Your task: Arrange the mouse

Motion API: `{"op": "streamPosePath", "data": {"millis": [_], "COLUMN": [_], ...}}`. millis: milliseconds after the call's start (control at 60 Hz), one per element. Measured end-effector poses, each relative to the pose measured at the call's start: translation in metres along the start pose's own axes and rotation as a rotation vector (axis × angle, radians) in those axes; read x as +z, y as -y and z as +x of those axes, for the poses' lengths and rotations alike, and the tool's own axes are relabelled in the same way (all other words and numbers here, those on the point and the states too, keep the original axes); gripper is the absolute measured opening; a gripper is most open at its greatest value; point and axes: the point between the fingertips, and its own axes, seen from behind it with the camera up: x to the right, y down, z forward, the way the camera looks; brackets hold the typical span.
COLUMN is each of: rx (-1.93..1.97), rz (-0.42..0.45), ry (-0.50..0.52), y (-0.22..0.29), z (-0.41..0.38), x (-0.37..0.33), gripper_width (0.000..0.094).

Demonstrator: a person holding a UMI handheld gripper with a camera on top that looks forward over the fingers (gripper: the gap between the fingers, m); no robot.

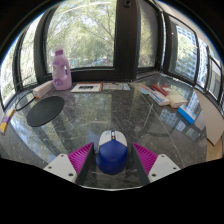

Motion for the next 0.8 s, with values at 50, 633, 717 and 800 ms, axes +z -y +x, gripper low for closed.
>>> {"op": "streamPosePath", "data": {"millis": [50, 633, 717, 800], "rx": [0.007, 0.124, 0.147, 0.163], "rz": [0.002, 0.068, 0.139, 0.242], "ry": [0.015, -0.172, -0.246, -0.29], "y": [0.004, 0.044, 0.091, 0.157], "z": [-0.003, 0.012, 0.031, 0.037], "x": [0.007, -0.019, -0.038, -0.058], "gripper_width": [0.0676, 0.036, 0.0359, 0.036]}}
